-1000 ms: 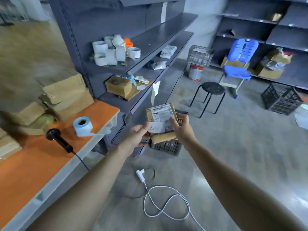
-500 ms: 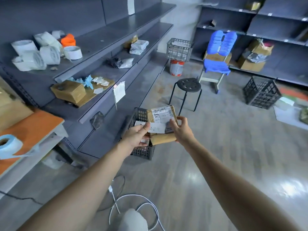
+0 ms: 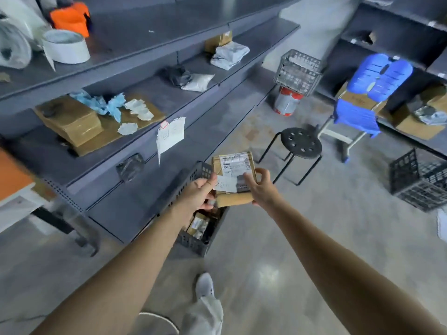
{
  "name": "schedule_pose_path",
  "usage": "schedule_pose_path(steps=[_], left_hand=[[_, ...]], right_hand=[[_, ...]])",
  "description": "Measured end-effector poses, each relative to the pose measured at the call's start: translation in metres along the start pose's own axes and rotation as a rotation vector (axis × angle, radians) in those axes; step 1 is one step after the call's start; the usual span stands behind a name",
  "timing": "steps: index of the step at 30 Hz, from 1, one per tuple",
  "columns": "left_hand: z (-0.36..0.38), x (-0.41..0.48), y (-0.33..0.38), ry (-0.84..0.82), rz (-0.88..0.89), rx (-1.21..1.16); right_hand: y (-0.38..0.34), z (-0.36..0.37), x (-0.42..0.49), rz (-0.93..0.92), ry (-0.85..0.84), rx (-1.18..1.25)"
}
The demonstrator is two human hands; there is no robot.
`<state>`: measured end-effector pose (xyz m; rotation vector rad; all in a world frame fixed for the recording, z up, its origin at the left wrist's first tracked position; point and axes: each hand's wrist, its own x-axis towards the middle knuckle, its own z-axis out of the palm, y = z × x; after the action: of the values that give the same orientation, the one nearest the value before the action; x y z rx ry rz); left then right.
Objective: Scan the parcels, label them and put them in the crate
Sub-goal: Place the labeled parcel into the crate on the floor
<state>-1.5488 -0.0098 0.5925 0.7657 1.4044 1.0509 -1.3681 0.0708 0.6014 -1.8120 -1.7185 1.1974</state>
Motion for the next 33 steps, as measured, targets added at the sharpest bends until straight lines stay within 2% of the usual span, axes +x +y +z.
schedule_pose_path(steps=[8, 13, 16, 26, 30, 33], left_hand=[[-0.019, 0.144, 0.008, 0.208, -0.093, -0.073], [-0.029, 0.206, -0.018, 0.324, -0.170, -0.083], [-0.029, 0.236, -0.041, 0.420, -0.232, -0.128], [-0.012, 0.292, -0.188, 0.764, -0.426, -0.182], [-0.021, 0.311, -0.265, 0.891, -0.423, -0.194], [-0.030, 0.328, -0.320, 0.980, -0.353, -0.215]], right_hand=[[-0.028, 0.013, 0.180, -0.045, -0.193, -0.140], [-0.009, 0.035, 0.268, -0.003, -0.282, -0.236], [0.017, 0.057, 0.319, -0.040, -0.400, -0.297], [0.124, 0.187, 0.405, -0.197, -0.816, -0.393], [0.175, 0.254, 0.423, -0.213, -0.924, -0.458], [0.214, 0.312, 0.430, -0.210, -0.932, -0.458]])
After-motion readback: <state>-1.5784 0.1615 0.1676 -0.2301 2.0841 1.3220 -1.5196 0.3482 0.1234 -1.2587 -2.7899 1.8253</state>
